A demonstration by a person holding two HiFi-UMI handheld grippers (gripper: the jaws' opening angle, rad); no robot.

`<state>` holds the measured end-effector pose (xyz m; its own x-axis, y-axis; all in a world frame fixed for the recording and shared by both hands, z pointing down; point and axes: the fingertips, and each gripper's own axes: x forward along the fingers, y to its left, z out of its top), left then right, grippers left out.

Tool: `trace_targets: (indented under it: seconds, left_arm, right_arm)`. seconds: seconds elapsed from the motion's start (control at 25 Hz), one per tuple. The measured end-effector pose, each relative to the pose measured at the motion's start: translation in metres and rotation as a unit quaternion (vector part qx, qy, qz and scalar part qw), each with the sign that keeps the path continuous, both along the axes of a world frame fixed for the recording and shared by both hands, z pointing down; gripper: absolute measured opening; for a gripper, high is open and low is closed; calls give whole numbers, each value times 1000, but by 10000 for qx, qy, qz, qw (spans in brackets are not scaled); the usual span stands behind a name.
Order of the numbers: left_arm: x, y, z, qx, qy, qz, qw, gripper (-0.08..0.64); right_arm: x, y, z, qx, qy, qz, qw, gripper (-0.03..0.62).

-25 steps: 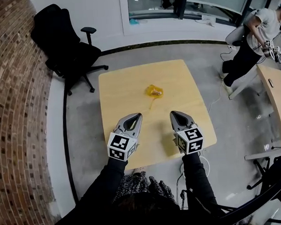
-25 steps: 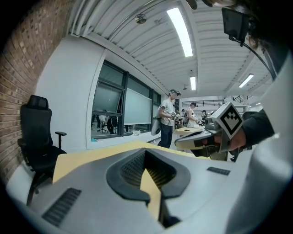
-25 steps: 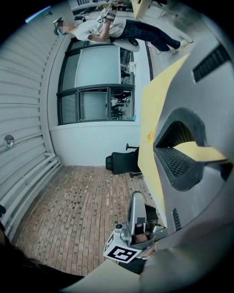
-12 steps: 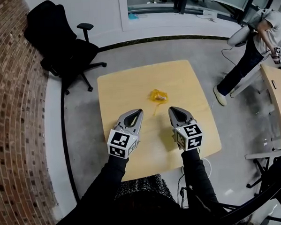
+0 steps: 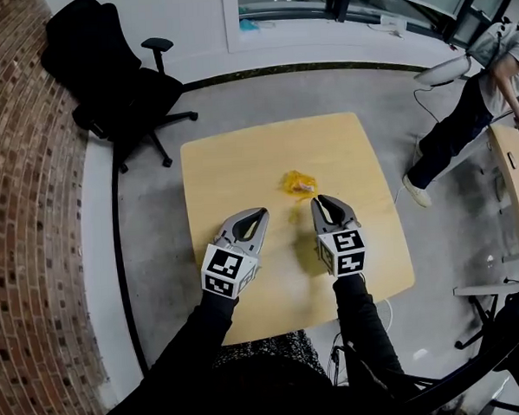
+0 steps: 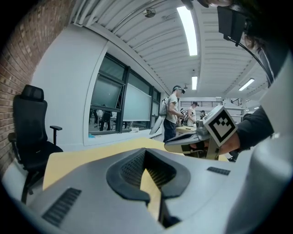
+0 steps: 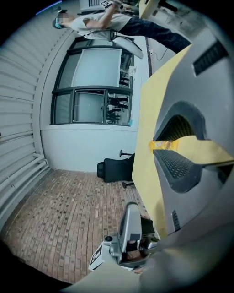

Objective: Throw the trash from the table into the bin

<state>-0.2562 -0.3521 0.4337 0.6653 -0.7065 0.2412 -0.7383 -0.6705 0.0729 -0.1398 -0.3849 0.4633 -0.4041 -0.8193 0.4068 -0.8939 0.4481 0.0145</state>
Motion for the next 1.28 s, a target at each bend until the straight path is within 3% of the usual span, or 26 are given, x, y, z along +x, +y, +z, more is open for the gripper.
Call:
trace_targets:
  seconds: [0.16,0.2,0.8,1.0,1.04,1.12,1.16,1.28]
  left_arm:
    - [-2,-4,8,-56,-35,30,10000,-12]
    - [-2,-5,9,-73,-43,44,10000,-12]
    - [-12,-19,24,-189,-123,94,9997,-12]
    - [-17,-19,28,-241,-139,79,9996,-12]
    - [-16,-19,28,-238,-139,79,9996,-12]
    - [-15,-19,29,-242,-149,88,9996,-12]
    - [-15,-19,30,-250,-154,94,9995,-12]
    - [-12,-19,31,-264,-147,114,9995,-12]
  right_arm:
    - [-3,-13,13,-111,79,100,9999,233]
    - [-5,-16,16,-137,86,86,9998,259]
    - [-23,-50,51,-528,434,-137,9976,272]
    - [-24,-53,61,-638,772,-221,9947,263]
    - [-22,-53,63,-655,825,-191,9943,227]
    - [-15,-53,63,-657,913,-65,9936,78]
    - [-13,-53,63,-644,922,-13,9937,36]
    - [-10,-53,58,-583,878,8,9944,12]
